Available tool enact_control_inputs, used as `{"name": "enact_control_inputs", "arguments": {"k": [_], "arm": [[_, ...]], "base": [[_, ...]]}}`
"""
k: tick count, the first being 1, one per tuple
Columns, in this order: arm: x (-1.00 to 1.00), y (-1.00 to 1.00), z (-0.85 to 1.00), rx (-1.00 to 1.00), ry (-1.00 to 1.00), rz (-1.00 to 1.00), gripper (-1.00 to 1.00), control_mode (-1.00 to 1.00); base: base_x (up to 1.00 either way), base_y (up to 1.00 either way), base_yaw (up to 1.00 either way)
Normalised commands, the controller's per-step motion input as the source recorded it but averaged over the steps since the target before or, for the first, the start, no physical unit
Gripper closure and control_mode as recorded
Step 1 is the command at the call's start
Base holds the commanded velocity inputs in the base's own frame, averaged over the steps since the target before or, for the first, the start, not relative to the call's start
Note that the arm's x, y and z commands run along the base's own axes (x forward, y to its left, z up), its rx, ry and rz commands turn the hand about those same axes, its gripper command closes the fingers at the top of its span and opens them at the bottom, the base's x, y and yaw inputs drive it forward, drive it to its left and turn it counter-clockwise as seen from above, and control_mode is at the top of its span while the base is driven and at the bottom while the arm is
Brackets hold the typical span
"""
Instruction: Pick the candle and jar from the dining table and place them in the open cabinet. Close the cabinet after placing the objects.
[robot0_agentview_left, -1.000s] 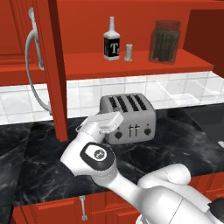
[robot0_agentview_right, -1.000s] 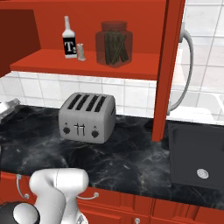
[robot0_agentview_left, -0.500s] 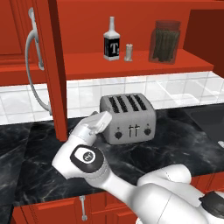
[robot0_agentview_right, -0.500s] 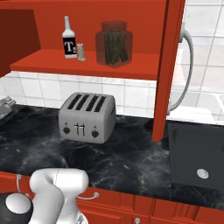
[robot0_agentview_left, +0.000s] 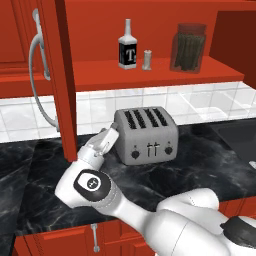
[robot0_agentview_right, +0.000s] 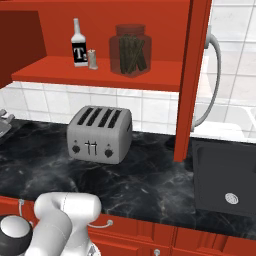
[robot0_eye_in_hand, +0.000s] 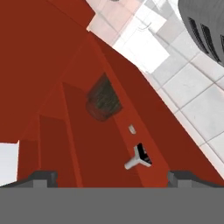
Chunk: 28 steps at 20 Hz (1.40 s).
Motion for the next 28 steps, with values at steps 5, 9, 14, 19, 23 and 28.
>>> {"name": "enact_control_inputs", "arguments": {"k": [5,9,14,19,23,28], "arm": [[0.02,0.09,0.00,-0.07,0.01,0.00,-1.00,-1.00],[0.07,0.22,0.00,-0.08,0.05,-0.02,-1.00,-1.00],[0.14,0.22,0.00,-0.08,0.06,-0.03,-1.00,-1.00],[0.15,0.17,0.00,-0.08,0.06,-0.05,-1.00,-1.00],[0.10,0.19,0.00,-0.08,0.06,-0.05,-1.00,-1.00],[0.03,0.19,-0.01,-0.08,0.04,-0.05,-1.00,-1.00]], "base": [[0.00,0.00,0.00],[0.00,0.00,0.00],[0.00,0.00,0.00],[0.00,0.00,0.00],[0.00,0.00,0.00],[0.00,0.00,0.00]]}}
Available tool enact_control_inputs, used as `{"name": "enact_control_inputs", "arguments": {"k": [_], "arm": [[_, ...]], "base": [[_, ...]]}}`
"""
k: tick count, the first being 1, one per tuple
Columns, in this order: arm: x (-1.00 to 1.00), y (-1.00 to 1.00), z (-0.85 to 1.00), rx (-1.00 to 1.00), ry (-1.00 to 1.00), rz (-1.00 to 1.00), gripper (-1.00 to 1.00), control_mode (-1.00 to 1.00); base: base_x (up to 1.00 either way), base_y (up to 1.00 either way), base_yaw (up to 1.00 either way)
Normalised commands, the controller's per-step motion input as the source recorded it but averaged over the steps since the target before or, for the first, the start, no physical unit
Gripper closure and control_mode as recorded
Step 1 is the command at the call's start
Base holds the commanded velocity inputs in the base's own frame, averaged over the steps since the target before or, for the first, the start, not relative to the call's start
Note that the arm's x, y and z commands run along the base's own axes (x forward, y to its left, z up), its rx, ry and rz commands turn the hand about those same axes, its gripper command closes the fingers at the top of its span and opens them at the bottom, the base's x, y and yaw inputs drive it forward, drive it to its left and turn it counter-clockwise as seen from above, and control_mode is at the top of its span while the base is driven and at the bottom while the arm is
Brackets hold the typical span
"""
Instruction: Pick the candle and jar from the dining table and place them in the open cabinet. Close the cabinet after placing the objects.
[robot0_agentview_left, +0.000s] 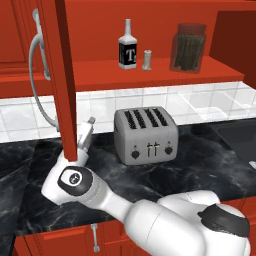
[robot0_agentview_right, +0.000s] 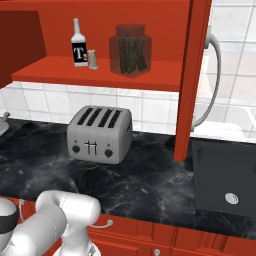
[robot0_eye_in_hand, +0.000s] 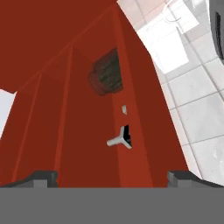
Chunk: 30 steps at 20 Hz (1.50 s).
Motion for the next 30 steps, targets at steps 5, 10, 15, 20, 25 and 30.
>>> {"name": "enact_control_inputs", "arguments": {"k": [5,10,15,20,25,30], "arm": [[0.02,0.20,0.00,-0.09,0.04,-0.05,-1.00,-1.00],[0.01,0.13,-0.04,-0.08,0.01,-0.04,-1.00,-1.00],[0.00,0.04,-0.10,-0.05,0.00,-0.03,-1.00,-1.00],[0.05,0.11,-0.07,-0.06,0.05,-0.02,-1.00,-1.00],[0.17,0.23,-0.02,-0.07,0.11,-0.02,-1.00,-1.00],[0.20,0.28,-0.02,-0.08,0.14,-0.01,-1.00,-1.00]], "base": [[0.00,0.00,0.00],[0.00,0.00,0.00],[0.00,0.00,0.00],[0.00,0.00,0.00],[0.00,0.00,0.00],[0.00,0.00,0.00]]}}
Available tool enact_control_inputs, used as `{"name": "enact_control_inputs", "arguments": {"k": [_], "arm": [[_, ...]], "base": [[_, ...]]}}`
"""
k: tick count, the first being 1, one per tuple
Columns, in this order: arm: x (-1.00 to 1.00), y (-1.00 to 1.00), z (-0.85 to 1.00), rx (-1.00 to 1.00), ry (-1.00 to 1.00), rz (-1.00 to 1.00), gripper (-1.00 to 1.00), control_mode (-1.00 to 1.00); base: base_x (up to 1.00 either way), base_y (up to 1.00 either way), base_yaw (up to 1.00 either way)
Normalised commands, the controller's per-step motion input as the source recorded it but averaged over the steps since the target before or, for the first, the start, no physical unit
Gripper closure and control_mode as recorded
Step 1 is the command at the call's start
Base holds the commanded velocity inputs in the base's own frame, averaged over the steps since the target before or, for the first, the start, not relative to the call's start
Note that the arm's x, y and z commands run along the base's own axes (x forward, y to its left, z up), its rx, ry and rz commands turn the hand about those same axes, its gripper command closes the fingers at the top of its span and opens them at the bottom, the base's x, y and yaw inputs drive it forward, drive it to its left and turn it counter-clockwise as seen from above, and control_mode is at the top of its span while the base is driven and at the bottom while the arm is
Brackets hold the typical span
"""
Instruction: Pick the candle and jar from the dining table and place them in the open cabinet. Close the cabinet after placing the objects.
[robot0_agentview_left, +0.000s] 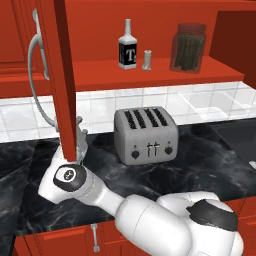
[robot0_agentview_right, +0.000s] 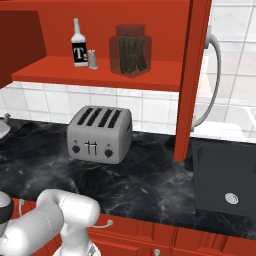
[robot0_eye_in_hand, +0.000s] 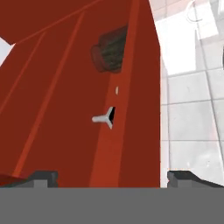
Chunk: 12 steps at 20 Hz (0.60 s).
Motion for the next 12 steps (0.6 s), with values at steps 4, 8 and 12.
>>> {"name": "enact_control_inputs", "arguments": {"k": [4,8,12], "arm": [[0.09,0.37,0.03,-0.08,0.03,0.00,-1.00,-1.00],[-0.19,0.45,0.04,-0.06,-0.13,0.03,-1.00,-1.00],[-0.23,0.31,0.18,0.00,-0.13,0.03,-1.00,-1.00]], "base": [[0.00,0.00,0.00],[0.00,0.00,0.00],[0.00,0.00,0.00]]}}
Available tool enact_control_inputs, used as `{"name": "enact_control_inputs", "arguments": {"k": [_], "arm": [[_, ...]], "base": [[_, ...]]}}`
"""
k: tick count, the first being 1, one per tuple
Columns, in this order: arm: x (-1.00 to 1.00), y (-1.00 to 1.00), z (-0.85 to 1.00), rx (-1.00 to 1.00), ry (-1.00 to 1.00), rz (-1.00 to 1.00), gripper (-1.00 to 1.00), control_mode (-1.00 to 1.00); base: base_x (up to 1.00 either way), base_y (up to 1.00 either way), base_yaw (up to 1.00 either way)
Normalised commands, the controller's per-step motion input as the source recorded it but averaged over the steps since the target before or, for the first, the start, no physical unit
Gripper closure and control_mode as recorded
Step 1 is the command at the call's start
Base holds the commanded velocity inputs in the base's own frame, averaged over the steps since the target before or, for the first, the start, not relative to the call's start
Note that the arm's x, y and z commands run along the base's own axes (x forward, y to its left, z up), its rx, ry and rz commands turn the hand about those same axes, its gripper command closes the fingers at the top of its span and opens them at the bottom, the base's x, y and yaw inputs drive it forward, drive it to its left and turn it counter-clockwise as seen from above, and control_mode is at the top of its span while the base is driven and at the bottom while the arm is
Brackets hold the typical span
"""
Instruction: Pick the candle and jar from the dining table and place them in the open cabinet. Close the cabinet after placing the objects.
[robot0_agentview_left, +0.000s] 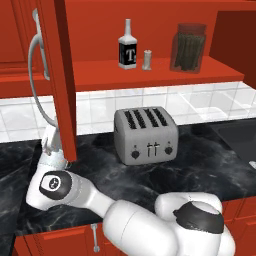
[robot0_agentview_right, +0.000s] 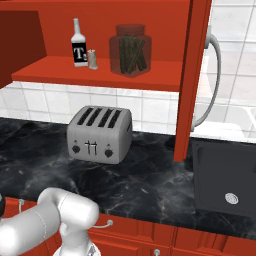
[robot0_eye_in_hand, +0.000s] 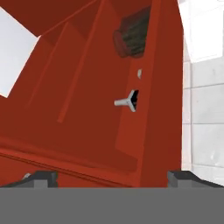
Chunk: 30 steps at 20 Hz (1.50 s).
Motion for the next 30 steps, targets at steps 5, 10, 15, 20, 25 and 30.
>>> {"name": "enact_control_inputs", "arguments": {"k": [5,10,15,20,25,30], "arm": [[-0.02,0.08,0.24,0.08,-0.04,-0.01,-1.00,-1.00],[0.00,0.05,0.34,0.16,-0.03,-0.02,-1.00,-1.00],[-0.10,0.11,0.37,0.15,-0.11,0.00,-1.00,-1.00],[-0.32,0.02,0.23,0.10,-0.15,0.00,-1.00,-1.00],[-0.32,-0.04,0.13,0.16,-0.20,0.00,-1.00,-1.00],[-0.07,-0.31,0.22,0.25,-0.15,0.00,-1.00,-1.00]], "base": [[0.00,0.00,0.00],[0.00,0.00,0.00],[0.00,0.00,0.00],[0.00,0.00,0.00],[0.00,0.00,0.00],[0.00,0.00,0.00]]}}
